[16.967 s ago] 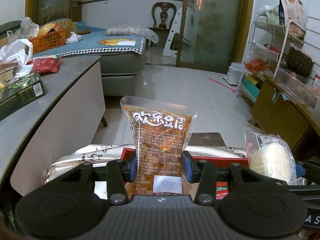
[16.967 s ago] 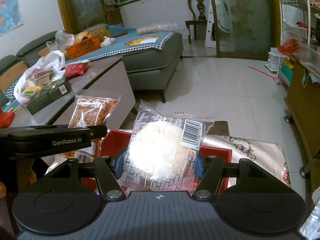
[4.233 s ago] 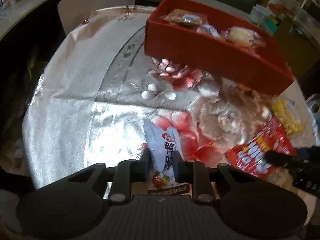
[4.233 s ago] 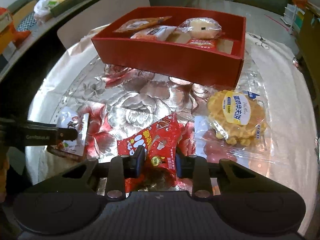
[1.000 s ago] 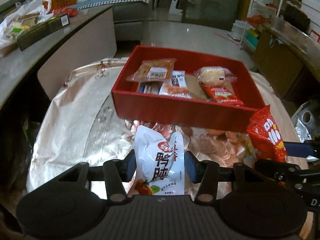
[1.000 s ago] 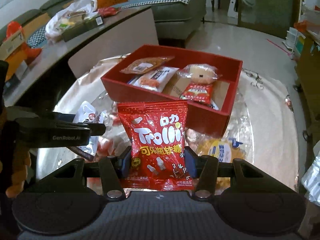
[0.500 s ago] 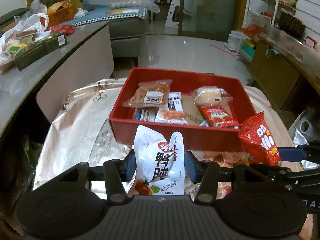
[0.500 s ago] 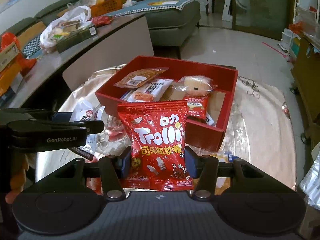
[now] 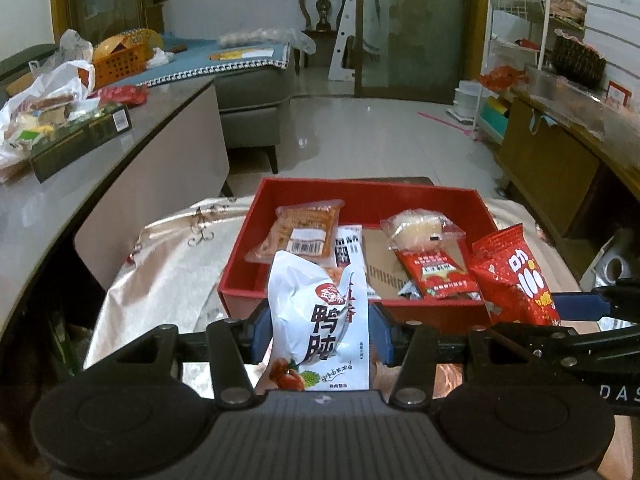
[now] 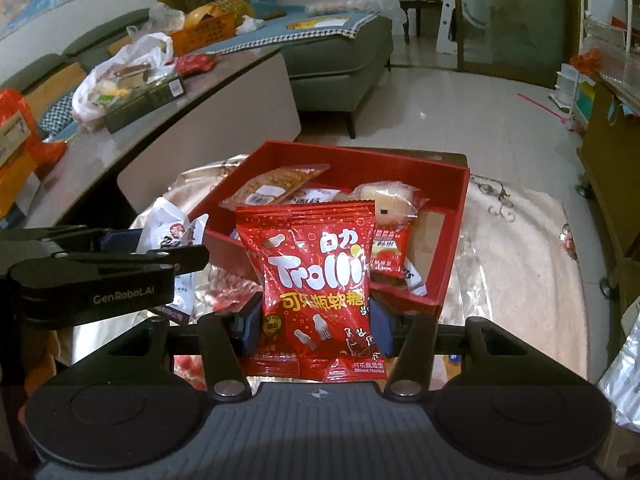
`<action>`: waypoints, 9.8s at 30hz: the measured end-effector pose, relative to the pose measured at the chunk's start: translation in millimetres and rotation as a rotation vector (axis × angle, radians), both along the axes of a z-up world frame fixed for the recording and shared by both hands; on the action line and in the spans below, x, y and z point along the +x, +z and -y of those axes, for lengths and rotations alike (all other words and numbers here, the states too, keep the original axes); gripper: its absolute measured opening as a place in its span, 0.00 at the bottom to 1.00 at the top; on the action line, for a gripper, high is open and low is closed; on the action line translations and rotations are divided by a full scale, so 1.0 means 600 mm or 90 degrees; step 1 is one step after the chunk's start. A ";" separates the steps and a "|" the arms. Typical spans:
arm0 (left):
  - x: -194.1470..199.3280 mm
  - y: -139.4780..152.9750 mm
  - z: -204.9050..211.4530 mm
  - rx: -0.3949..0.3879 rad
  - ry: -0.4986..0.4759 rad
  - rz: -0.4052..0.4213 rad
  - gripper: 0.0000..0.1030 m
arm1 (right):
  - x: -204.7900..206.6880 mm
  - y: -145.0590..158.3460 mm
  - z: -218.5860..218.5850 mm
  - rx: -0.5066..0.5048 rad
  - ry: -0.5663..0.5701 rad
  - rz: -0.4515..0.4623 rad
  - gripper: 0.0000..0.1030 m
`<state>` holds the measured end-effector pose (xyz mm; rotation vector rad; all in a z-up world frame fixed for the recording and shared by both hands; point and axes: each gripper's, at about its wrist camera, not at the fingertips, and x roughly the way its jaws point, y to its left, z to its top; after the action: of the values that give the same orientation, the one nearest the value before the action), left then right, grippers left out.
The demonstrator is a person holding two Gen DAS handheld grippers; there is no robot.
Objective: Organize snacks
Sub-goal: 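Lower both bags into the red box and open both grippers, then withdraw both grippers from the red box toward the remaining snacks, then grasp the pink sausage pack with the left gripper while the right grasps the yellow waffle bag, then lift both held snacks and carry them over the red box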
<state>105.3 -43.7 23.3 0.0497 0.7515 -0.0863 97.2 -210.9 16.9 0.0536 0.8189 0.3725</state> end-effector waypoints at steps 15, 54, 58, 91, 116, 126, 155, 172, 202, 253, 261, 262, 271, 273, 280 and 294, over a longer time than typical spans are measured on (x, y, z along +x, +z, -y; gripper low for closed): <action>0.027 0.017 0.010 0.024 0.000 0.041 0.42 | 0.029 0.013 0.002 0.008 -0.014 0.015 0.59; 0.147 -0.006 0.029 0.065 0.004 0.046 0.42 | 0.151 -0.005 0.010 0.002 -0.041 -0.006 0.59; 0.161 -0.013 0.029 0.070 0.006 0.042 0.42 | 0.162 -0.013 0.010 -0.002 -0.044 -0.014 0.59; 0.222 -0.072 0.035 0.092 0.010 -0.003 0.42 | 0.213 -0.074 0.004 -0.033 -0.044 -0.078 0.60; 0.230 -0.074 0.033 0.098 0.014 -0.017 0.53 | 0.225 -0.083 0.004 -0.033 -0.047 -0.087 0.69; 0.227 -0.060 0.028 0.077 0.019 -0.011 0.54 | 0.228 -0.077 0.026 0.032 -0.062 -0.092 0.75; 0.080 -0.026 0.075 0.040 -0.095 -0.029 0.55 | 0.070 -0.048 0.092 0.048 -0.098 -0.103 0.83; 0.038 -0.043 0.065 0.010 -0.097 -0.081 0.56 | 0.064 -0.135 0.056 -0.017 -0.085 -0.200 0.93; 0.045 -0.031 0.017 -0.076 -0.047 -0.122 0.61 | 0.042 -0.110 0.035 -0.023 -0.050 -0.171 0.93; -0.046 -0.196 0.323 0.063 -0.173 -0.267 0.91 | -0.008 -0.079 0.221 0.052 -0.113 -0.144 0.85; -0.065 -0.189 0.306 0.065 -0.165 -0.249 0.82 | -0.011 -0.079 0.230 0.057 -0.125 -0.139 0.85; -0.064 -0.188 0.302 0.066 -0.163 -0.250 0.81 | -0.011 -0.079 0.231 0.057 -0.127 -0.139 0.85; -0.038 -0.142 0.235 0.022 -0.149 -0.247 0.74 | -0.005 -0.068 0.214 0.054 -0.121 -0.126 0.85; -0.035 -0.131 0.219 0.018 -0.142 -0.237 0.74 | -0.001 -0.066 0.205 0.051 -0.114 -0.126 0.85; -0.007 -0.102 0.167 0.001 -0.105 -0.205 0.74 | 0.010 -0.063 0.179 0.037 -0.099 -0.126 0.85; 0.007 -0.079 0.125 -0.009 -0.079 -0.150 0.74 | 0.034 -0.053 0.119 0.013 -0.067 -0.120 0.85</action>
<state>109.4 -118.9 -24.2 0.0732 0.9830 -0.2186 117.7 -282.2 -14.8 0.1515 0.9945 0.2788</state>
